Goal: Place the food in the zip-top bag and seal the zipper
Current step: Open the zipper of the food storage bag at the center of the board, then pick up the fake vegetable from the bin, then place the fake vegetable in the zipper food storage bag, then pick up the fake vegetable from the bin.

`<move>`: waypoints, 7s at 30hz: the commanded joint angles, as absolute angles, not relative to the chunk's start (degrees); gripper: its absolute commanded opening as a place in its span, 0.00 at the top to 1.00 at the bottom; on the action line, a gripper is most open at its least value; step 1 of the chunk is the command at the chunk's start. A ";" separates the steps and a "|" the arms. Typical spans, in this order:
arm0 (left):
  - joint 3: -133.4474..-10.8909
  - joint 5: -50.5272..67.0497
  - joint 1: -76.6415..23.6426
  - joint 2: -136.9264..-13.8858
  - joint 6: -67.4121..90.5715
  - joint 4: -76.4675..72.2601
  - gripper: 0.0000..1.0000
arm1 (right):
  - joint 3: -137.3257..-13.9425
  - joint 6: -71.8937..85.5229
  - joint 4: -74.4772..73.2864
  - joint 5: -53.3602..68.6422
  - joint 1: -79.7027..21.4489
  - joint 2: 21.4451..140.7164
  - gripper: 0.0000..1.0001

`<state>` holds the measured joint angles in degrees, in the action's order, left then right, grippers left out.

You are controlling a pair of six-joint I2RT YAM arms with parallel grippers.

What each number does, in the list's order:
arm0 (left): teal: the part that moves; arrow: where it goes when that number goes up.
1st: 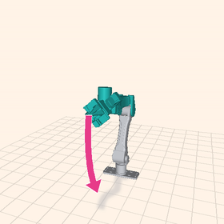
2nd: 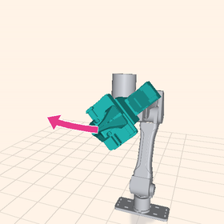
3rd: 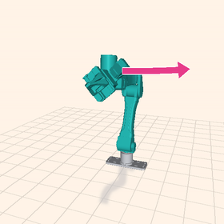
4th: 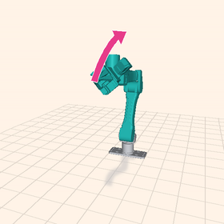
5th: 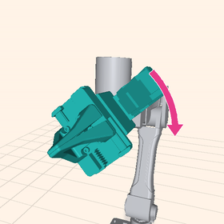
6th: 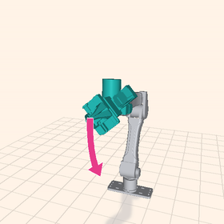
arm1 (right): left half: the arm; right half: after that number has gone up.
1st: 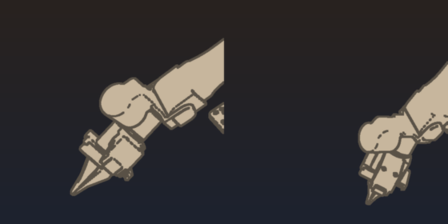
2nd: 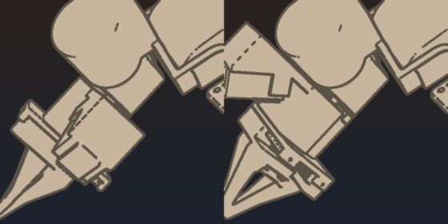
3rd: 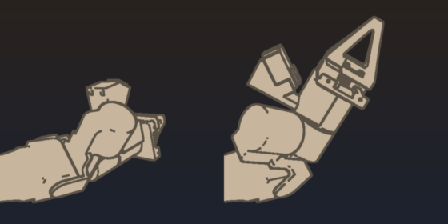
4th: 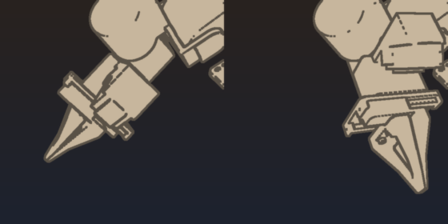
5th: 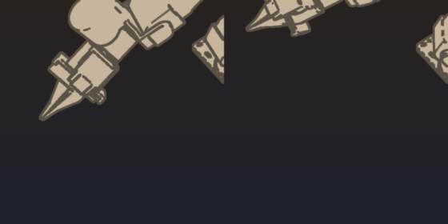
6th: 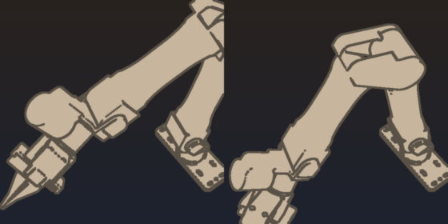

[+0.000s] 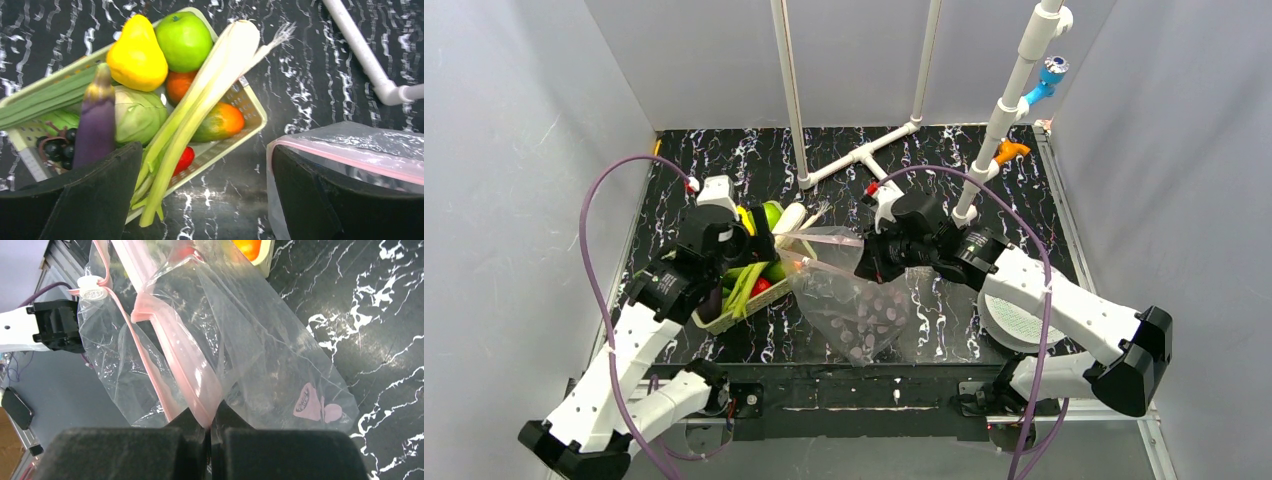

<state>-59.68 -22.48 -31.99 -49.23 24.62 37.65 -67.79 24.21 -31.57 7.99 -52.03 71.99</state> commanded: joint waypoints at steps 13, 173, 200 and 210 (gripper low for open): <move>-49.48 41.62 -22.59 -42.73 22.28 21.48 0.02 | -72.00 25.93 -36.45 -2.34 -51.24 73.04 0.99; -51.69 -5.68 -45.33 -41.38 26.59 11.96 0.16 | -67.26 44.16 -21.22 22.04 -41.81 66.93 0.99; -58.75 11.30 -45.34 -53.77 25.73 13.16 1.00 | -78.78 31.91 -37.02 10.83 -41.57 63.49 0.99; -60.17 5.13 -45.32 -49.26 23.83 20.49 0.29 | -75.85 30.86 -35.92 11.32 -42.04 62.98 0.99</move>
